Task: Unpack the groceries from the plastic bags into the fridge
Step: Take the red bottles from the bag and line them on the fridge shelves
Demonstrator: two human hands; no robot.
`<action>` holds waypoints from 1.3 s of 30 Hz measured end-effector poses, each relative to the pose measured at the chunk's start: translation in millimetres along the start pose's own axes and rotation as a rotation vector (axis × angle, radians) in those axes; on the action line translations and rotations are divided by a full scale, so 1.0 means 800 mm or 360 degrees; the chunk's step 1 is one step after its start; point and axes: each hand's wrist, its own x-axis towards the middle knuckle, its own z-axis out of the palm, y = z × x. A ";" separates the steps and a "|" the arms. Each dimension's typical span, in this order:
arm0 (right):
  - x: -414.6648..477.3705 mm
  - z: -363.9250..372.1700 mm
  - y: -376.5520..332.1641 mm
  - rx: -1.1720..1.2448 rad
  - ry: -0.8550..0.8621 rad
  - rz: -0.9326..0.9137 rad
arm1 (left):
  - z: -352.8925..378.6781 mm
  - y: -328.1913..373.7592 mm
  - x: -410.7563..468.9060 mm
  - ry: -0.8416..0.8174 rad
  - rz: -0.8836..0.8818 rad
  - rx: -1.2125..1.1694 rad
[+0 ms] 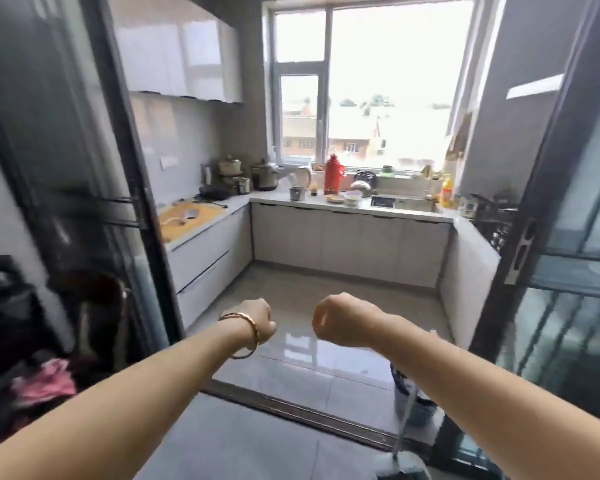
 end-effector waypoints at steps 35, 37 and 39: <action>0.221 0.356 -1.306 -0.0312 -0.0668 -0.2164 | -0.076 -1.145 -0.499 0.0343 -0.2324 -0.0272; 0.213 0.371 -1.350 -0.0275 -0.0714 -0.2183 | -0.065 -1.188 -0.520 0.0325 -0.2339 -0.0203; 0.207 0.387 -1.382 -0.0248 -0.0714 -0.2175 | -0.056 -1.224 -0.535 0.0289 -0.2275 -0.0146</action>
